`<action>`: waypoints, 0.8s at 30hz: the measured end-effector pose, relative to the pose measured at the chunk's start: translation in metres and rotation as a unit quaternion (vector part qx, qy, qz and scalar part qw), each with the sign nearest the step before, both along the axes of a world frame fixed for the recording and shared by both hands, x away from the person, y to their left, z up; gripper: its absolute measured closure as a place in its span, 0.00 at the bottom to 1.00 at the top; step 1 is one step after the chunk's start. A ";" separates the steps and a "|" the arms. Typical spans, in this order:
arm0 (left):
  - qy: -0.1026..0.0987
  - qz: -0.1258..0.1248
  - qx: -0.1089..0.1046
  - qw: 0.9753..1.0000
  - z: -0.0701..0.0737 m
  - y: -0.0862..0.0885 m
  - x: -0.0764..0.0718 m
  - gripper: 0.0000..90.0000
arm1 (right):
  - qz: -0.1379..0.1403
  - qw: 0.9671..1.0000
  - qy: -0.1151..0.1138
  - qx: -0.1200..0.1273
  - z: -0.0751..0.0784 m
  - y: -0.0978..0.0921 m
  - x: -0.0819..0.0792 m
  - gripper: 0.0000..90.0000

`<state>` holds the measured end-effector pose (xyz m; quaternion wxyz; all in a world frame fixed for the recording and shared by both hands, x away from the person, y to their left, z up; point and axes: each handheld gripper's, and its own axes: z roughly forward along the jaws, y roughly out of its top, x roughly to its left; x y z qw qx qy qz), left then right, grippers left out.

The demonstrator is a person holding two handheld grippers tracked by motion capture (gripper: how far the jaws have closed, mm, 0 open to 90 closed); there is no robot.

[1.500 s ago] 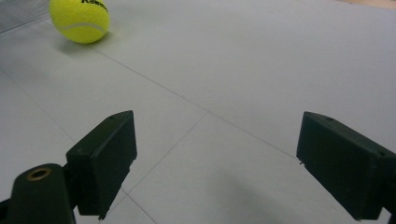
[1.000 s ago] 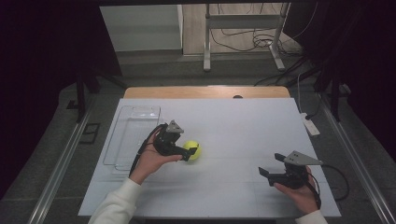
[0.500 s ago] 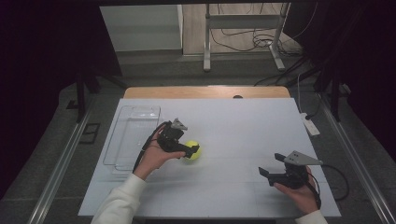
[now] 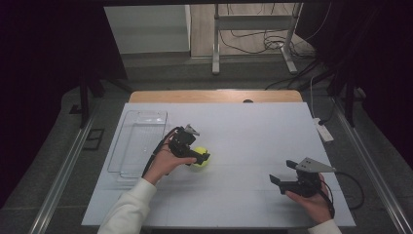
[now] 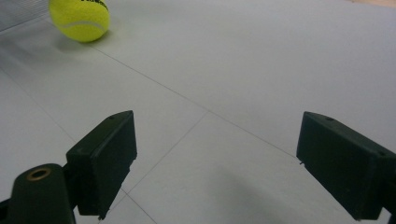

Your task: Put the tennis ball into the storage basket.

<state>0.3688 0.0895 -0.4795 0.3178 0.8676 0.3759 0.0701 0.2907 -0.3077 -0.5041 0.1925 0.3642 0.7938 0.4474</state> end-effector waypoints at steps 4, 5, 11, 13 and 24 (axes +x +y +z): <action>0.012 -0.004 0.008 1.000 -0.004 -0.003 0.003 0.07 | 0.001 1.000 0.001 0.001 0.000 0.000 0.000 0.14; 0.018 -0.007 0.013 1.000 -0.006 -0.005 0.004 0.07 | 0.000 1.000 0.001 0.001 0.000 0.000 0.000 0.14; 0.025 -0.009 0.018 0.999 -0.010 -0.009 0.007 0.07 | 0.000 1.000 0.001 0.000 0.000 0.000 0.000 0.14; 0.030 -0.010 0.020 0.999 -0.012 -0.010 0.008 0.07 | 0.000 1.000 0.001 0.000 0.000 0.000 0.000 0.14; 0.047 -0.012 0.036 0.998 -0.024 -0.014 0.012 0.07 | 0.000 1.000 0.001 -0.001 0.000 0.000 0.000 0.14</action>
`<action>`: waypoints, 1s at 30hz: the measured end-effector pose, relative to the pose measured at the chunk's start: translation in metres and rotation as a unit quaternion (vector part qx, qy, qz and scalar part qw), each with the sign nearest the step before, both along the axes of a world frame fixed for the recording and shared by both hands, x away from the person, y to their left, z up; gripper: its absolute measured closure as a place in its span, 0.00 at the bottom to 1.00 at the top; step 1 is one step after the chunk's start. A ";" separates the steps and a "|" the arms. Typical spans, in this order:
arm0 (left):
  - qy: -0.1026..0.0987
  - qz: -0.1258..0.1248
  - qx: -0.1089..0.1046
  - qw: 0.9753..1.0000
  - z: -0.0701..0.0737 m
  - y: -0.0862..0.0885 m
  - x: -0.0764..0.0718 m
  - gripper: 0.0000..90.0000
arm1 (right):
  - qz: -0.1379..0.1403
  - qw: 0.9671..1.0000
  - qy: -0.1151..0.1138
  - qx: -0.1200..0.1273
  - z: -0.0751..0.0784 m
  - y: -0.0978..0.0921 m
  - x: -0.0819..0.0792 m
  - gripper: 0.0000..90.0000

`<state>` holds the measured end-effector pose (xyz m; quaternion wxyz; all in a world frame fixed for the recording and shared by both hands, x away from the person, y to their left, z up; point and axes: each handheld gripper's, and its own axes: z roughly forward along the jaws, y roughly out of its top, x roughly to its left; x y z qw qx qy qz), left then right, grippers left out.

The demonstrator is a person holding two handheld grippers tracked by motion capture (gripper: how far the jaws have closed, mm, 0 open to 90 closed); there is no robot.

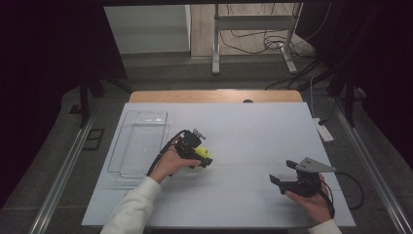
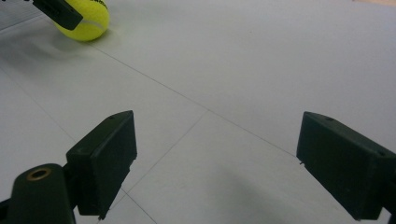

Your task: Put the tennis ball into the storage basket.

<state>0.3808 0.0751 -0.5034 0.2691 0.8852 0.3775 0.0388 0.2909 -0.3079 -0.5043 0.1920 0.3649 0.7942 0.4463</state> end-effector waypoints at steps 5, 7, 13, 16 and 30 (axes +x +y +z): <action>0.002 0.001 0.003 1.000 0.000 0.001 0.000 0.19 | 0.000 1.000 0.001 0.000 0.000 0.000 0.000 0.14; 0.002 -0.004 -0.004 1.000 0.001 0.002 -0.001 0.28 | -0.001 1.000 0.001 0.000 0.000 0.000 0.000 0.14; 0.000 -0.008 -0.001 1.000 0.002 0.002 -0.003 0.29 | -0.002 1.000 0.000 0.001 0.000 0.000 0.000 0.14; -0.004 -0.009 -0.006 1.000 0.004 0.002 -0.003 0.29 | -0.002 1.000 0.000 0.000 0.000 0.000 0.000 0.14; -0.048 -0.002 -0.034 0.998 0.021 0.011 -0.011 0.29 | 0.000 1.000 -0.002 0.000 0.001 0.000 0.000 0.14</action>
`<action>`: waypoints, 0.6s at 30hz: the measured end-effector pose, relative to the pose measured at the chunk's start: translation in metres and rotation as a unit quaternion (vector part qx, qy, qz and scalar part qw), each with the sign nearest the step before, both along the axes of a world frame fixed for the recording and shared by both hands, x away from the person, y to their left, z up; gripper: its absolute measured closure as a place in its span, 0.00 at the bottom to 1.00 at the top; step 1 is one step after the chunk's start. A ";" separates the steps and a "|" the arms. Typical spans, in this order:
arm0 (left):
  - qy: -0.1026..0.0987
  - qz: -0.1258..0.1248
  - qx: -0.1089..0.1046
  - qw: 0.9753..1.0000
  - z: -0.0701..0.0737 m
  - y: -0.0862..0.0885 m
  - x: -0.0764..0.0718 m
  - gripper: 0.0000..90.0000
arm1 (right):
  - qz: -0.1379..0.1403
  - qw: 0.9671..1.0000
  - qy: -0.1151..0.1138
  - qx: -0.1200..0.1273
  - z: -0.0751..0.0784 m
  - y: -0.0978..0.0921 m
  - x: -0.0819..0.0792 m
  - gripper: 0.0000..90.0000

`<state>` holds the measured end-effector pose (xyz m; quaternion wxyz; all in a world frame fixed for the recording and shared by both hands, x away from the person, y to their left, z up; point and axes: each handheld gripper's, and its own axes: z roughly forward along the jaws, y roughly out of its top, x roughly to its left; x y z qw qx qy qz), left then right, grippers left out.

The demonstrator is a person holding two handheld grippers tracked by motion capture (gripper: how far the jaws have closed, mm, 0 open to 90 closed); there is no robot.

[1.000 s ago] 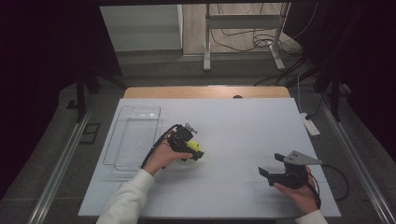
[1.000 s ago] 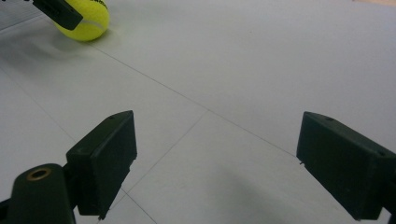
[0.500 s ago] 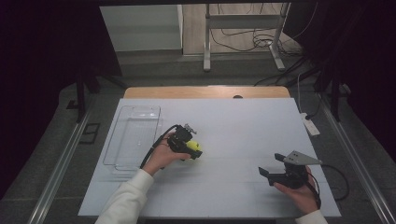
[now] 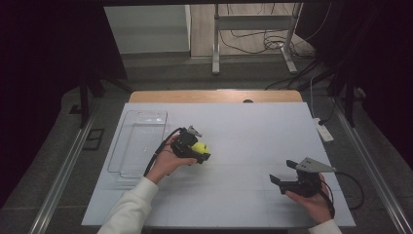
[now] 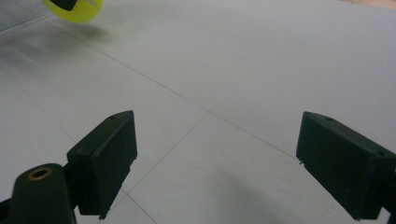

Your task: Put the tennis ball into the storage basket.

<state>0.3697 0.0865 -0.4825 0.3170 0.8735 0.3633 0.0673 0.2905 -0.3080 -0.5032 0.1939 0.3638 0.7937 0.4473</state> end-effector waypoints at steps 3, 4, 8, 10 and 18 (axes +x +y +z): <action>-0.007 0.000 -0.005 1.000 0.003 0.001 -0.002 0.29 | 0.001 1.000 0.000 0.000 0.000 0.000 0.000 0.14; -0.007 0.000 -0.005 1.000 0.003 0.001 -0.002 0.29 | 0.001 1.000 0.000 0.000 0.000 0.000 0.000 0.14; -0.015 0.004 -0.013 1.000 0.008 0.003 -0.005 0.29 | 0.000 1.000 0.000 0.000 0.000 0.000 0.000 0.14; -0.018 0.006 -0.016 1.000 0.010 0.004 -0.006 0.29 | 0.000 1.000 0.000 0.000 0.000 0.000 0.000 0.14; -0.030 0.007 -0.029 0.999 0.017 0.009 -0.009 0.29 | 0.000 1.000 0.001 0.002 0.000 0.000 0.000 0.14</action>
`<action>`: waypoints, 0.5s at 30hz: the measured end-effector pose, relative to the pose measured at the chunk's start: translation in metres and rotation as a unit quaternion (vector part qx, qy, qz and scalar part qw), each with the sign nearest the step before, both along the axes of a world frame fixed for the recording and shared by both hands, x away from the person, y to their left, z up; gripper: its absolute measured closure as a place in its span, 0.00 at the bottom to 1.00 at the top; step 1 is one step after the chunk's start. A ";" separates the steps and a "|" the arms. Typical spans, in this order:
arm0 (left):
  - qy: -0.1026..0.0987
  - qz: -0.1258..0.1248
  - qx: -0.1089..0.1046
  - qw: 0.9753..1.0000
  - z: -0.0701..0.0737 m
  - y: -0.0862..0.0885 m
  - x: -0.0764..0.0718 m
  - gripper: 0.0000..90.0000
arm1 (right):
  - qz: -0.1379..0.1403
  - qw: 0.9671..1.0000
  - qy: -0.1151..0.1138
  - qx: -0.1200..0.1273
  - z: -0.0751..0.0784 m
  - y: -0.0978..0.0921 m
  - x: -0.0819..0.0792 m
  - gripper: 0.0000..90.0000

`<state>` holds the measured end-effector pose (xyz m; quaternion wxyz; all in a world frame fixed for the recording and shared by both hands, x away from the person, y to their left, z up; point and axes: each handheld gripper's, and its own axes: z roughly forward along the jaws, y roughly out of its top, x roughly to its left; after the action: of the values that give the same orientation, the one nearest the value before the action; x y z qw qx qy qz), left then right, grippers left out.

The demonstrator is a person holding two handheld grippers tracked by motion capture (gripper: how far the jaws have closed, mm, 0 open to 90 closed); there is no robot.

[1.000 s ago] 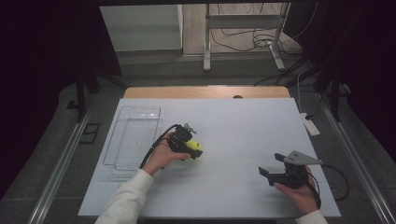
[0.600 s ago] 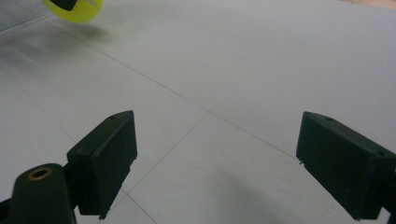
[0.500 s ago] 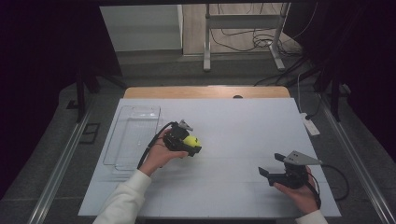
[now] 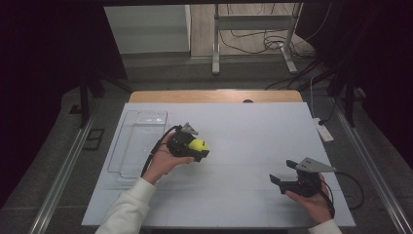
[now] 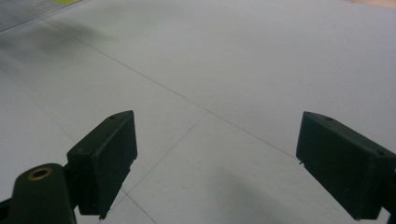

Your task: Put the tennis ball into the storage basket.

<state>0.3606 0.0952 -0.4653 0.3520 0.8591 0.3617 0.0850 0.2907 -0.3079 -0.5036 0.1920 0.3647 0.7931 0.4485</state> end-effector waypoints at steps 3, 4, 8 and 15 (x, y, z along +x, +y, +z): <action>-0.003 -0.002 -0.002 1.000 0.003 0.002 -0.001 0.29 | 0.001 1.000 0.000 -0.001 0.000 0.000 0.000 0.14; -0.005 -0.001 -0.003 1.000 0.004 0.002 -0.002 0.29 | 0.001 1.000 0.000 -0.001 0.000 0.000 0.000 0.14; -0.012 -0.001 -0.009 1.000 0.010 0.004 -0.004 0.29 | 0.001 1.000 -0.001 -0.001 0.000 0.000 0.000 0.14; -0.024 0.001 -0.022 0.999 0.018 0.009 -0.007 0.29 | 0.000 1.000 -0.001 -0.002 0.000 0.000 0.000 0.14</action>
<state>0.3537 0.1043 -0.4472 0.3796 0.8484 0.3557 0.0983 0.2905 -0.3077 -0.5035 0.1932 0.3638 0.7940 0.4470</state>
